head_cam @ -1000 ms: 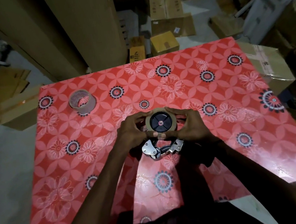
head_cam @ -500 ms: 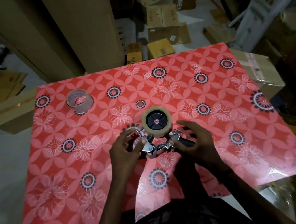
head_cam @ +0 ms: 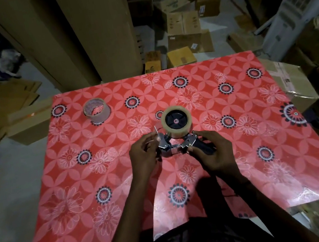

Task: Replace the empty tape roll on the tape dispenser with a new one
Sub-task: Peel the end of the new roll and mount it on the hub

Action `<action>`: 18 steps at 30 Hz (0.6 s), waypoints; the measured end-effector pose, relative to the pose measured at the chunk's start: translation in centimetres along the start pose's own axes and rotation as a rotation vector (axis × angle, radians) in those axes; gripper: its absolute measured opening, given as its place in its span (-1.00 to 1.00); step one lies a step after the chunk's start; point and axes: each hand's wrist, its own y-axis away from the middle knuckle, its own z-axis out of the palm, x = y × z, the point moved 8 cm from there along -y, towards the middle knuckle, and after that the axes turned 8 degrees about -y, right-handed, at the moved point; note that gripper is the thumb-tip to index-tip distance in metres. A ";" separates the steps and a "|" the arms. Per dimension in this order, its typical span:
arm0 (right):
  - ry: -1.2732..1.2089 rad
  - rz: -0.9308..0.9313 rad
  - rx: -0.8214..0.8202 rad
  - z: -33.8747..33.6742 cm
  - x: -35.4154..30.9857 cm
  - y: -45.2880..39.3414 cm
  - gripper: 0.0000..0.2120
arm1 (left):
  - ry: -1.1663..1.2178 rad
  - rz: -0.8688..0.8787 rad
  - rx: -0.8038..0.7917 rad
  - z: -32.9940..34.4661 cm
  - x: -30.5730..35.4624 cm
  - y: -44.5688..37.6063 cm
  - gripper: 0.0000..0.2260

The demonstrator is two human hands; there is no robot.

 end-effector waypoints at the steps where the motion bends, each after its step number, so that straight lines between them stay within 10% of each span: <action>1: -0.011 0.001 0.011 0.2 -0.1 -0.4 -0.57 | -0.009 0.011 0.003 0.0 0.4 -0.7 -0.77; 18: 0.007 0.011 0.044 1.0 -0.2 -2.4 -0.56 | -0.512 0.474 0.004 2.1 3.0 1.0 -0.67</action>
